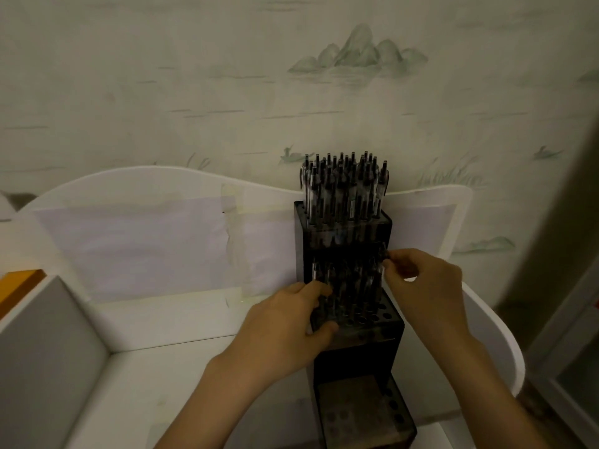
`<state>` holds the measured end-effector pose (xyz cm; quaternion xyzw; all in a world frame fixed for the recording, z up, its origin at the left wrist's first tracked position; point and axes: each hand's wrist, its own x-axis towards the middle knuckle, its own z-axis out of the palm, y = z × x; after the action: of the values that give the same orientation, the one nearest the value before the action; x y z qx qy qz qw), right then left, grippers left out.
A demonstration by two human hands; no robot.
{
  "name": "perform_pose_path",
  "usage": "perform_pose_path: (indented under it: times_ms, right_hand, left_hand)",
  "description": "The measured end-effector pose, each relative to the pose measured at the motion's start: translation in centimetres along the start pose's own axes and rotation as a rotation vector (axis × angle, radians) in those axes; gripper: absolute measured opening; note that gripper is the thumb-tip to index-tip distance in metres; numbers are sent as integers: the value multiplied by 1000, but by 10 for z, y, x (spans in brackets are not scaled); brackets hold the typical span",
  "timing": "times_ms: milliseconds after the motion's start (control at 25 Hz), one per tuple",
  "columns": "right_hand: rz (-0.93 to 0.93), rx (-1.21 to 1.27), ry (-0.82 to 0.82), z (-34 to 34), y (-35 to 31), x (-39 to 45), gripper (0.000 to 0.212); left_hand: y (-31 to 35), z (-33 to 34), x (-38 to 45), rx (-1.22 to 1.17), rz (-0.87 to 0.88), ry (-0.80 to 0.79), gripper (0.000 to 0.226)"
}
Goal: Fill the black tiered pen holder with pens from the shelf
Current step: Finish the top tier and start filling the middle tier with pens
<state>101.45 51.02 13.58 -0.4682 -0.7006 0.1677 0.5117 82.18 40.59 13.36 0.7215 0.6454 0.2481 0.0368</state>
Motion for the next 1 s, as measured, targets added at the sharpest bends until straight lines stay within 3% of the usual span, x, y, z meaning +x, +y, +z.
perform_pose_path:
  times_ms: [160, 360, 480, 560, 680, 800, 1000]
  right_hand:
    - [81, -42, -102, 5, 16, -3, 10]
    - [81, 0, -95, -4, 16, -6, 12]
    - [-112, 36, 34, -11, 3, -15, 33]
    - [-311, 74, 25, -11, -13, -25, 41]
    - [-466, 131, -231, 6, -33, -45, 48]
    - [-393, 164, -542, 36, -46, -67, 54]
    - [-442, 72, -842, 94, -61, -103, 72]
  left_hand:
    - [3, 2, -5, -10, -18, 28, 48]
    - [8, 5, -12, -36, -56, 80, 49]
    - [9, 5, -20, -28, -97, 130, 53]
    - [9, 4, -29, -17, -127, 173, 56]
    - [6, -2, -51, 46, -214, 227, 59]
    - [-7, -11, -86, 122, -328, 255, 65]
    - [-26, -27, -149, 175, -481, 324, 73]
